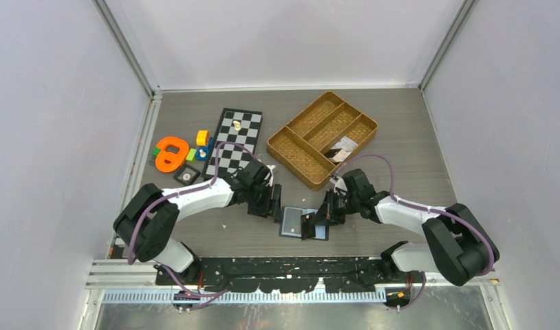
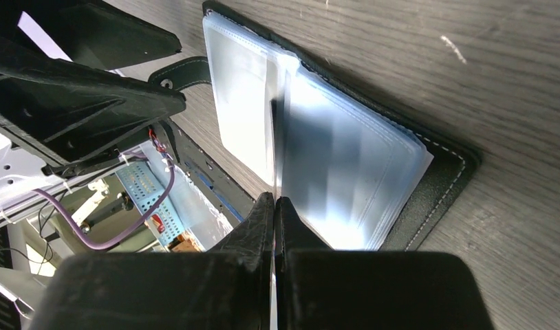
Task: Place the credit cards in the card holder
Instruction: Insert the credit card into the card holder.
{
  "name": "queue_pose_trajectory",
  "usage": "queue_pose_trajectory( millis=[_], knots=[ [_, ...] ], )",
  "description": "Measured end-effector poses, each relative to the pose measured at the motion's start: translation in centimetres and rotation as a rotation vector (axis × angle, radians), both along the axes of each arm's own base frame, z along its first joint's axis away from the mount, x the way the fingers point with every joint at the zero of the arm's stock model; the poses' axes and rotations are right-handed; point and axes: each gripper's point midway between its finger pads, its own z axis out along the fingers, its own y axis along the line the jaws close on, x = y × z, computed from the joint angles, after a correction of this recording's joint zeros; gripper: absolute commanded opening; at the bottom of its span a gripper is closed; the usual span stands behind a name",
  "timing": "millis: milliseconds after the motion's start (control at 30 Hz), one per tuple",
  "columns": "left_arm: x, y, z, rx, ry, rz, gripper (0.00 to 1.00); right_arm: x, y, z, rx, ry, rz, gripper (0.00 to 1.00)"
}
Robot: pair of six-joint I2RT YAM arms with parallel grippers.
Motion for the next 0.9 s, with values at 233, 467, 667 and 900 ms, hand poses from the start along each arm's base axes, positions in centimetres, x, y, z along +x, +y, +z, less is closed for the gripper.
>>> queue_pose_trajectory(
  millis=[233, 467, 667, 900],
  knots=[
    [-0.3, 0.0, -0.7, 0.016, 0.018, -0.005, 0.45, 0.4, 0.2, -0.2, 0.009, -0.014, -0.001, 0.01],
    [-0.2, 0.0, -1.2, 0.029, 0.029, -0.007, 0.27, 0.6, 0.4, -0.6, 0.014, -0.017, 0.000, 0.01],
    [-0.2, 0.0, -1.6, 0.036, 0.040, -0.008, 0.11, 0.8, 0.5, -0.7, 0.020, -0.029, 0.000, 0.01],
    [-0.1, -0.1, -1.7, 0.044, 0.043, -0.010, 0.00, 0.9, 0.5, -0.9, 0.019, -0.036, -0.002, 0.01]
  ],
)
